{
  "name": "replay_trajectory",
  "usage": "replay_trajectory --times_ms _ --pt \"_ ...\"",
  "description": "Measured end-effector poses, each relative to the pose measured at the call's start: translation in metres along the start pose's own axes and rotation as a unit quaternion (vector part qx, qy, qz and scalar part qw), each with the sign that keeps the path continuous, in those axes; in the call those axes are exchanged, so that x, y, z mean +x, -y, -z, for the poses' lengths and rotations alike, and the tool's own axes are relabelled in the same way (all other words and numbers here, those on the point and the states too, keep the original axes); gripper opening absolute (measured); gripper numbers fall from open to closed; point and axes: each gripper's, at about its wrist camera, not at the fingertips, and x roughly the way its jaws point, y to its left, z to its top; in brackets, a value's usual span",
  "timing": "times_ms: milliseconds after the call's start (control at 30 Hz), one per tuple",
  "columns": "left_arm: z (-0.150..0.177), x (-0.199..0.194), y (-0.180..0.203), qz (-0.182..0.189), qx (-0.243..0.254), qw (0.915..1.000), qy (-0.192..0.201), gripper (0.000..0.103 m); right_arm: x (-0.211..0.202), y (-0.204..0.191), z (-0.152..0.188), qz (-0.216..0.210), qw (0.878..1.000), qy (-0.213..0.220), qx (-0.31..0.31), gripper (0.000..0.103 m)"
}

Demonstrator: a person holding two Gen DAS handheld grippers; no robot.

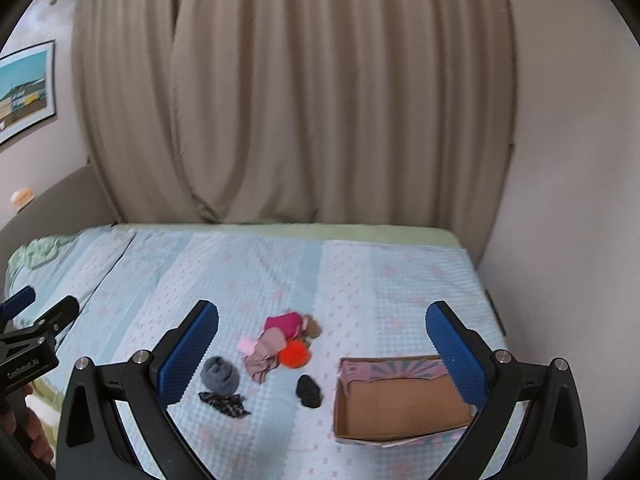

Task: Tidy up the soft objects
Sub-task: 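Grasp the grey fuzzy sock with the left tool while the right tool grasps the black sock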

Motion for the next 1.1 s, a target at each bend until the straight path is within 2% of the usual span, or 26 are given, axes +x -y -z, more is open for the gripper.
replay_trajectory --times_ms 100,200,500,767,867,1033,1100 --pt "0.026 0.038 -0.009 0.026 0.012 0.9989 -0.036 0.102 0.031 -0.013 0.018 -0.015 1.000 -0.022 0.000 0.103" --pt "0.053 0.083 -0.015 0.062 0.040 0.9951 -0.066 0.102 0.063 -0.028 0.039 -0.010 0.999 -0.039 0.003 0.103" --pt "0.118 0.209 -0.026 0.146 0.100 0.9788 -0.102 0.102 0.170 -0.073 0.124 0.032 0.992 -0.108 0.054 0.103" --pt "0.167 0.295 -0.014 0.180 0.147 0.9660 -0.112 0.102 0.259 -0.084 0.178 0.077 0.987 -0.119 0.078 0.103" --pt "0.183 0.321 -0.010 0.189 0.153 0.9620 -0.125 0.102 0.289 -0.081 0.198 0.110 0.983 -0.121 0.089 0.102" --pt "0.204 0.357 0.000 0.196 0.162 0.9563 -0.144 0.101 0.326 -0.067 0.229 0.180 0.968 -0.124 0.119 0.095" --pt "0.210 0.370 0.004 0.198 0.164 0.9543 -0.152 0.100 0.339 -0.059 0.239 0.198 0.963 -0.128 0.129 0.089"
